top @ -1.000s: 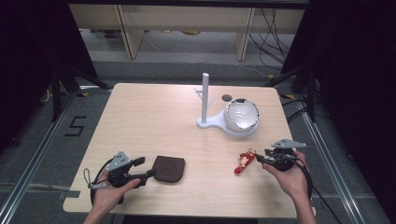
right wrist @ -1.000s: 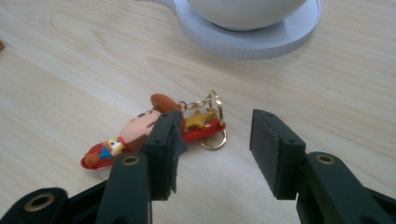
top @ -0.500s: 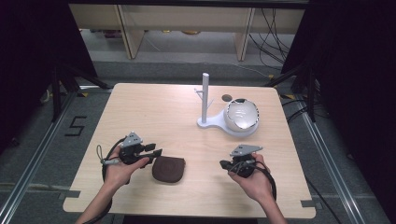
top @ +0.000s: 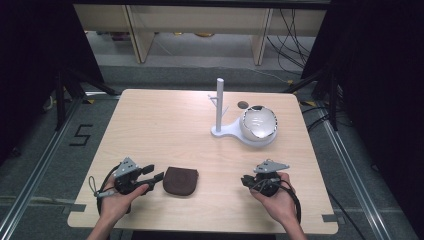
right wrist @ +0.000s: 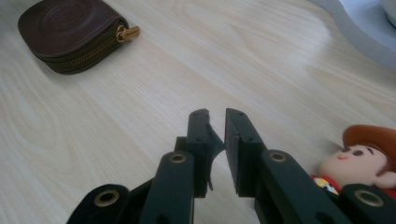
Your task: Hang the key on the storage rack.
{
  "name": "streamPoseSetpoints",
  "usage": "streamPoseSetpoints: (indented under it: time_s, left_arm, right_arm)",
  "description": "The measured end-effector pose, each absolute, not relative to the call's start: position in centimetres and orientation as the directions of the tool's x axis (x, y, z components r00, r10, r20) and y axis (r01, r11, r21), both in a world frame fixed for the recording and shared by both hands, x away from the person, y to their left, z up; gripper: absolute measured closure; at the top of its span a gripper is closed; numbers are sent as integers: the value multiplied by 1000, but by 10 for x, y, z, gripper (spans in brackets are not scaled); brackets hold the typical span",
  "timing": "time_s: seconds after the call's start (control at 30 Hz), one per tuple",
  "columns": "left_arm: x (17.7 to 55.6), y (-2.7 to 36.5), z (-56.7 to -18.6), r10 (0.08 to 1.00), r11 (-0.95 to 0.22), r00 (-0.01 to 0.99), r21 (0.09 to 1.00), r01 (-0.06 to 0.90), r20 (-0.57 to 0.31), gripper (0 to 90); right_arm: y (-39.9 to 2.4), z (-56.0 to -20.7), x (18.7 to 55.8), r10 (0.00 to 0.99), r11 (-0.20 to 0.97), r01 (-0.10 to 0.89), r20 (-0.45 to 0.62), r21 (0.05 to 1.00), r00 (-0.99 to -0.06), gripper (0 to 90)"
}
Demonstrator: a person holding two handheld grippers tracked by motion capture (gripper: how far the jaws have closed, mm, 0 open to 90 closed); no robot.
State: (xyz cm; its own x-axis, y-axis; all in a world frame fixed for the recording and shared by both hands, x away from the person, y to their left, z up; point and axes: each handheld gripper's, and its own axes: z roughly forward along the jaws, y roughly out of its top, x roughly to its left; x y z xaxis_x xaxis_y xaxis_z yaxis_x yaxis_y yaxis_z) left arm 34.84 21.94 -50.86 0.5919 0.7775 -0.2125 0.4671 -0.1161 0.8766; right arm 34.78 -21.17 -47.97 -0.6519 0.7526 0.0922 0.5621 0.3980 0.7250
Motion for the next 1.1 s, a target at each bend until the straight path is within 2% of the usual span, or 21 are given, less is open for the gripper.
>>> streamPoseSetpoints:
  time_s: [0.13,0.23,0.53,0.83,0.93,0.97,1.0,1.1]
  left_arm:
    - [341,226,-511,783,-100,581,878,468,-221,352]
    - [340,226,-511,790,-89,571,879,469,-225,327]
    - [337,223,-507,782,-110,586,878,466,-213,307]
    - [335,219,-503,763,-135,613,877,461,-205,288]
    - [335,218,-503,761,-141,616,875,464,-204,285]
    - [334,218,-502,765,-150,612,869,471,-200,284]
    - [336,217,-503,755,-150,623,871,469,-205,283]
    - [336,216,-502,756,-162,623,865,475,-200,278]
  right_arm:
    - [-220,-480,345,783,334,565,112,754,-612,764]
    - [-222,-481,346,782,336,559,106,758,-615,750]
    - [-213,-477,348,777,294,551,140,781,-613,697]
    - [-194,-469,361,757,303,547,152,780,-636,621]
    - [-189,-468,364,751,304,547,157,780,-641,609]
    - [-185,-467,363,759,282,574,187,769,-624,606]
    - [-184,-467,367,749,304,550,162,778,-643,603]
    - [-180,-467,369,746,306,562,173,769,-643,594]
